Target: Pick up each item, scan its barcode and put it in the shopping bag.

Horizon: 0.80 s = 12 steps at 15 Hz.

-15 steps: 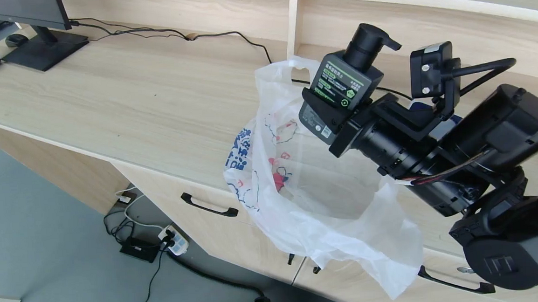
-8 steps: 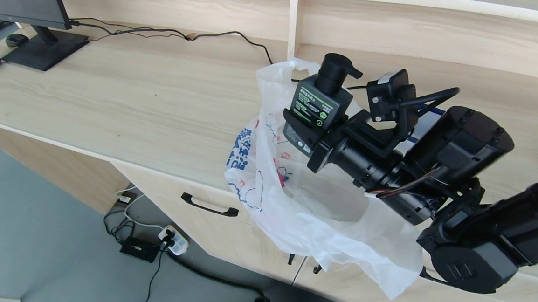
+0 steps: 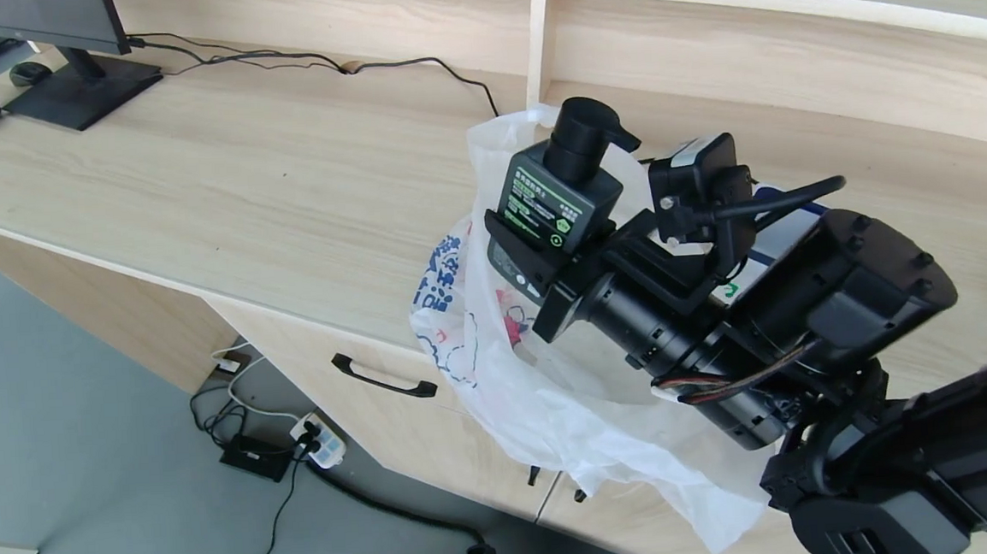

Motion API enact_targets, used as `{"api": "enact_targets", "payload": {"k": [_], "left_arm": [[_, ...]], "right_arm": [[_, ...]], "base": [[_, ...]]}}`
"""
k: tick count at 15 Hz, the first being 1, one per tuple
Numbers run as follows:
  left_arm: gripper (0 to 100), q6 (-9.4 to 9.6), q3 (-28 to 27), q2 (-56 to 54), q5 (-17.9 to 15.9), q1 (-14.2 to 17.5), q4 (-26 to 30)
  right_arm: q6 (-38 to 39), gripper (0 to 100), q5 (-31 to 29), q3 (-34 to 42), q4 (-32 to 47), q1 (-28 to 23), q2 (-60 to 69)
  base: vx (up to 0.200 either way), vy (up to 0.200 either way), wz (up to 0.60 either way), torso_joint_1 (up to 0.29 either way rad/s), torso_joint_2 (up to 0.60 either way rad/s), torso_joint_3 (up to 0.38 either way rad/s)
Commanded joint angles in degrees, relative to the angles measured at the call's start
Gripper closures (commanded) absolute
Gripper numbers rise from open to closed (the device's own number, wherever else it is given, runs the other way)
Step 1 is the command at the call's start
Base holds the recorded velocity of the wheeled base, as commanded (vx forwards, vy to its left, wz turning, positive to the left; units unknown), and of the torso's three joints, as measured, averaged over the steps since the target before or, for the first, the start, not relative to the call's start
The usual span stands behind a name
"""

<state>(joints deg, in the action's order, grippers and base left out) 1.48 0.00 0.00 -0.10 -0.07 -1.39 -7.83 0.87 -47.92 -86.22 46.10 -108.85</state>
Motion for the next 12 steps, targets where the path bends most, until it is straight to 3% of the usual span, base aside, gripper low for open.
{"api": "enact_targets", "payload": {"k": [1, 5, 12], "left_arm": [[0, 0.02, 0.0, 0.1, 0.0, 0.0, 0.0], [0, 0.02, 0.0, 0.1, 0.0, 0.0, 0.0], [0, 0.02, 0.0, 0.1, 0.0, 0.0, 0.0]], "right_arm": [[-0.3, 100, 0.0, 2.2, -0.9, 0.4, 0.7], [-2.7, 100, -0.4, 6.8, -1.8, 3.2, -1.2], [-0.6, 100, -3.5, 0.8, -3.7, 1.9, -3.9]], "base": [[0.000, 0.000, 0.00, 0.000, 0.00, 0.000], [0.000, 0.000, 0.00, 0.000, 0.00, 0.000], [0.000, 0.000, 0.00, 0.000, 0.00, 0.000]]}}
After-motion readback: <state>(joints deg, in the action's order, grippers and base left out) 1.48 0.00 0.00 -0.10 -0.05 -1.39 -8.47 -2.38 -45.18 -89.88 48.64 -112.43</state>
